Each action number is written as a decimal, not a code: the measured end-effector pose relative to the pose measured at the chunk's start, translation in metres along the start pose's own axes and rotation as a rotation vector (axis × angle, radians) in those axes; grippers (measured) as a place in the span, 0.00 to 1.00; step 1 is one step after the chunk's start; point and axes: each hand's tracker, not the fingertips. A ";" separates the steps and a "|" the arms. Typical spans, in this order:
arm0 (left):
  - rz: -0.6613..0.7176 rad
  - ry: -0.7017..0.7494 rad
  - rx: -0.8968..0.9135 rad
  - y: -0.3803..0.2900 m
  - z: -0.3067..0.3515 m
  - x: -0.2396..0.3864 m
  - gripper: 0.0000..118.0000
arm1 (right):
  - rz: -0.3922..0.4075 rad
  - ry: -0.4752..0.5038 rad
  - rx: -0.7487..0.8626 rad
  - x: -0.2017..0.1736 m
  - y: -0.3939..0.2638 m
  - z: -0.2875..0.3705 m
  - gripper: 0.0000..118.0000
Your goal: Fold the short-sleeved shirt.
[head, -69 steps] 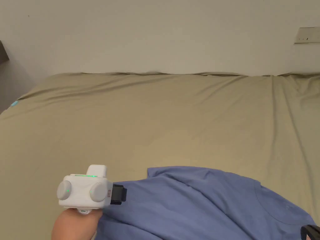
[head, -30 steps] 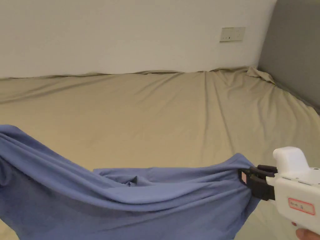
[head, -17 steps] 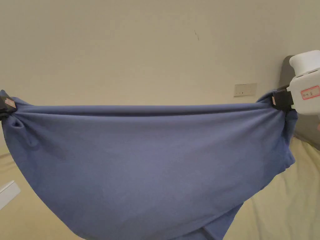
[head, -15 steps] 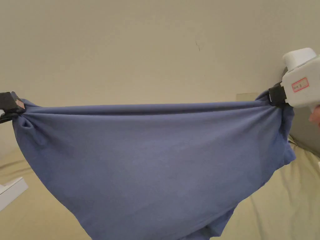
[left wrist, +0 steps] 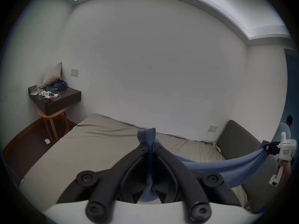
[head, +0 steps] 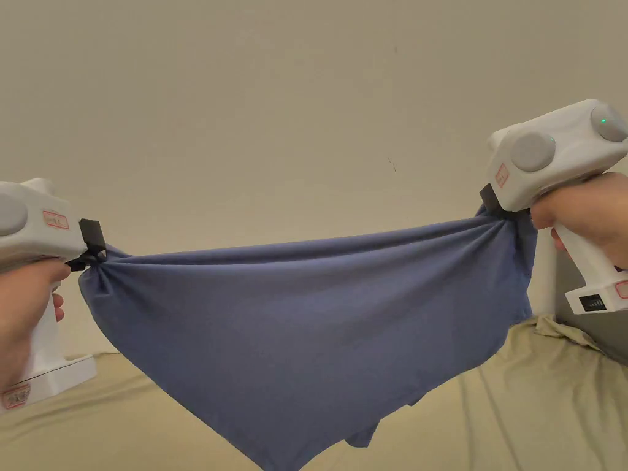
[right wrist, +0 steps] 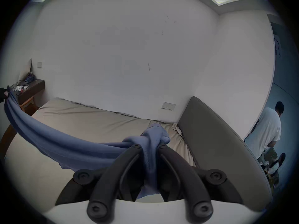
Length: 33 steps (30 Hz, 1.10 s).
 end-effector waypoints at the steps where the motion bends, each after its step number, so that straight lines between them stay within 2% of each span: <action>1: 0.001 0.006 -0.003 -0.002 -0.006 0.000 0.00 | -0.003 -0.006 0.002 -0.003 -0.001 -0.004 0.10; 5: -0.031 0.022 -0.019 -0.026 -0.028 -0.003 0.00 | -0.057 0.036 0.001 -0.012 -0.025 -0.026 0.10; 7: -0.015 0.023 -0.065 -0.049 -0.038 -0.009 0.00 | -0.060 0.055 -0.028 -0.022 -0.048 -0.043 0.10; 15: 0.026 0.012 -0.265 -0.180 -0.061 -0.052 0.00 | 0.018 0.159 -0.195 -0.067 -0.206 -0.093 0.10; 16: 0.029 0.016 -0.288 -0.200 -0.060 -0.058 0.00 | 0.004 0.176 -0.211 -0.071 -0.231 -0.091 0.10; 20: 0.066 -0.111 -0.359 -0.273 -0.023 -0.080 0.00 | -0.157 0.272 -0.251 -0.076 -0.320 -0.065 0.10; 22: 0.073 -0.096 -0.362 -0.299 0.001 -0.090 0.00 | -0.156 0.264 -0.256 -0.079 -0.358 -0.047 0.10; 26: 0.118 -0.148 -0.386 -0.339 0.052 -0.113 0.00 | -0.115 0.313 -0.270 -0.077 -0.413 -0.007 0.10; 31: 0.172 -0.132 -0.440 -0.374 0.096 -0.146 0.00 | -0.160 0.328 -0.294 -0.070 -0.456 0.035 0.10; 33: 0.170 -0.125 -0.449 -0.382 0.111 -0.154 0.00 | -0.111 0.321 -0.321 -0.072 -0.469 0.049 0.10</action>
